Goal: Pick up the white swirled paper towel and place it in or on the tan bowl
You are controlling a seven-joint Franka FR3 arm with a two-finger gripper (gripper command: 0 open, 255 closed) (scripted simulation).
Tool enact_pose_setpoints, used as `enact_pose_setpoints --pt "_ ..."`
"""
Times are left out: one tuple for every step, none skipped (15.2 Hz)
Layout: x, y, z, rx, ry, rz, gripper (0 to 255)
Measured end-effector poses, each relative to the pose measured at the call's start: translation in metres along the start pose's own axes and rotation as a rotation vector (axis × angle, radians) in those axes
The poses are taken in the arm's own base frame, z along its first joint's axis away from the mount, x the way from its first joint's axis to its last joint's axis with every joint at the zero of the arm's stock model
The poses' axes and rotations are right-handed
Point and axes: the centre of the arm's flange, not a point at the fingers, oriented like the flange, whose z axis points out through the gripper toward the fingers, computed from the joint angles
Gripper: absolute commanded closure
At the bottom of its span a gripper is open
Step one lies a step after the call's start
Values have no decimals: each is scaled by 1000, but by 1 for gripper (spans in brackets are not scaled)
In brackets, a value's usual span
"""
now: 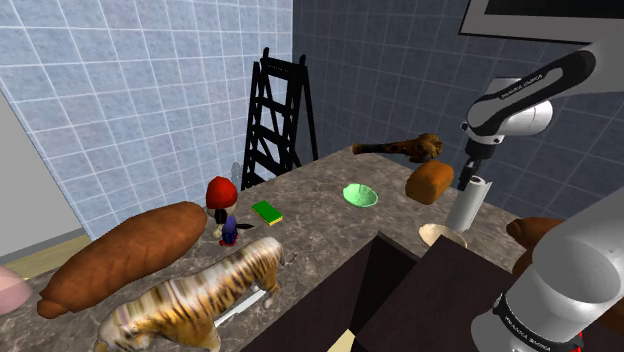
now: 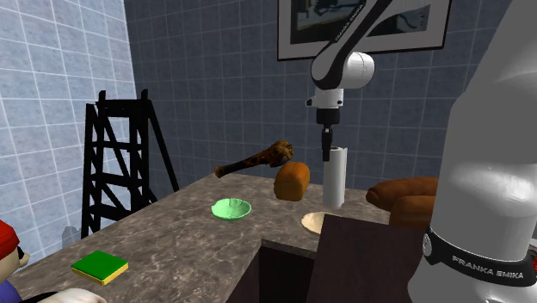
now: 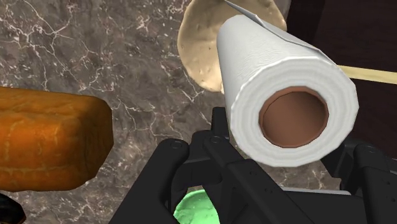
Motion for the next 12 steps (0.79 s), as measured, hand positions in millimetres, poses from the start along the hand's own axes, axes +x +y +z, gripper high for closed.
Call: enact_pose_setpoints --pt "0 -1 4 0 0 0 255" --pt "0 0 10 0 0 0 255" --pt "0 -1 16 0 0 0 255" --pt "1 0 21 0 0 0 255" --pt "2 0 27 0 0 0 255" --pt "2 -1 33 0 0 0 255" --pt "1 -1 37 0 0 0 255" --pt "1 -1 42 0 0 0 255" --pt "3 -1 47 0 0 0 255" --pt "2 0 53 0 0 0 255" --pt "2 1 59 0 0 0 255" --pt "2 0 63 0 0 0 255"
